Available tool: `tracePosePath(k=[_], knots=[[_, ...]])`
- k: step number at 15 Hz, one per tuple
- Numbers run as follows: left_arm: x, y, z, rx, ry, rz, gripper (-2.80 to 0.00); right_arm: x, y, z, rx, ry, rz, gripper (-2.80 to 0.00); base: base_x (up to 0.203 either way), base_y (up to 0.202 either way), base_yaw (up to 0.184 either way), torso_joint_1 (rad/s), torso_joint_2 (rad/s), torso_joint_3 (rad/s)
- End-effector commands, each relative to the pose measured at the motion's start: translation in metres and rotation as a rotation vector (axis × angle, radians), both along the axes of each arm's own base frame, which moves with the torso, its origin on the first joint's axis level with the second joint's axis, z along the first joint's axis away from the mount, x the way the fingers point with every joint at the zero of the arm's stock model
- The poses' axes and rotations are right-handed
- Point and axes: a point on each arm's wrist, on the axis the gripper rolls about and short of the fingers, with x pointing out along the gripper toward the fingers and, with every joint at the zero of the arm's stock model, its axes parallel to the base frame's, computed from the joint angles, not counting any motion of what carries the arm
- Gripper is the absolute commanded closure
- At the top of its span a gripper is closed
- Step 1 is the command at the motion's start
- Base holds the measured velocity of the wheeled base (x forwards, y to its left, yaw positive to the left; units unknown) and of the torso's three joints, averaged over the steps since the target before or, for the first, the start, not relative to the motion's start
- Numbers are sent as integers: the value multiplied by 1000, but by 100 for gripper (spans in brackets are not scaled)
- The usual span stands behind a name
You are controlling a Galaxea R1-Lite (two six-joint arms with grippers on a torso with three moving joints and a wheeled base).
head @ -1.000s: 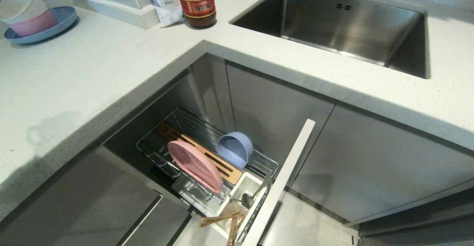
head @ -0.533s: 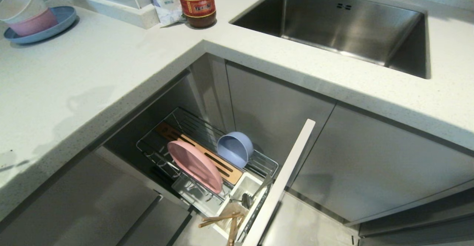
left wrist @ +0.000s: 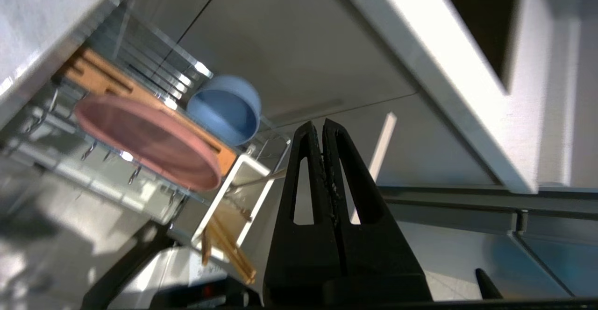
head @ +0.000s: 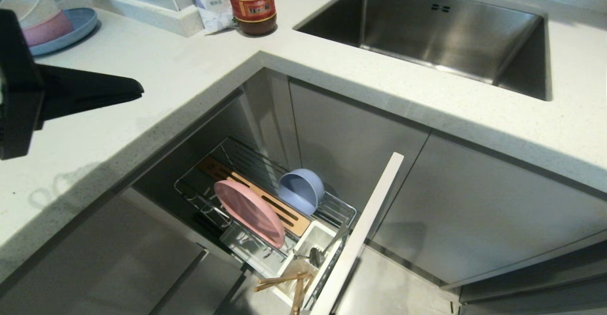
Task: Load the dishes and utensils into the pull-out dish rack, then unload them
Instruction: Take the plate out of the cupboard
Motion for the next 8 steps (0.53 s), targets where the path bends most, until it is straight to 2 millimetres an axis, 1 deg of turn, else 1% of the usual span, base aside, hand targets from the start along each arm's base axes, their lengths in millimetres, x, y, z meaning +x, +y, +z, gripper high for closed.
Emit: tracePosePath(k=[1, 3, 5, 8], knots=[[15, -21, -16, 49, 114, 4, 0, 0, 0, 0, 0, -3, 0, 0, 0, 0, 0, 0, 0, 0], [22, -35, -32, 59, 239, 25, 0, 0, 0, 0, 0, -3, -2, 0, 0, 0, 0, 0, 0, 0], [34, -48, -45, 74, 303, 67, 0, 0, 0, 0, 0, -3, 0, 0, 0, 0, 0, 0, 0, 0], [53, -67, -69, 124, 376, 144, 0, 0, 0, 0, 0, -3, -1, 0, 0, 0, 0, 0, 0, 0]])
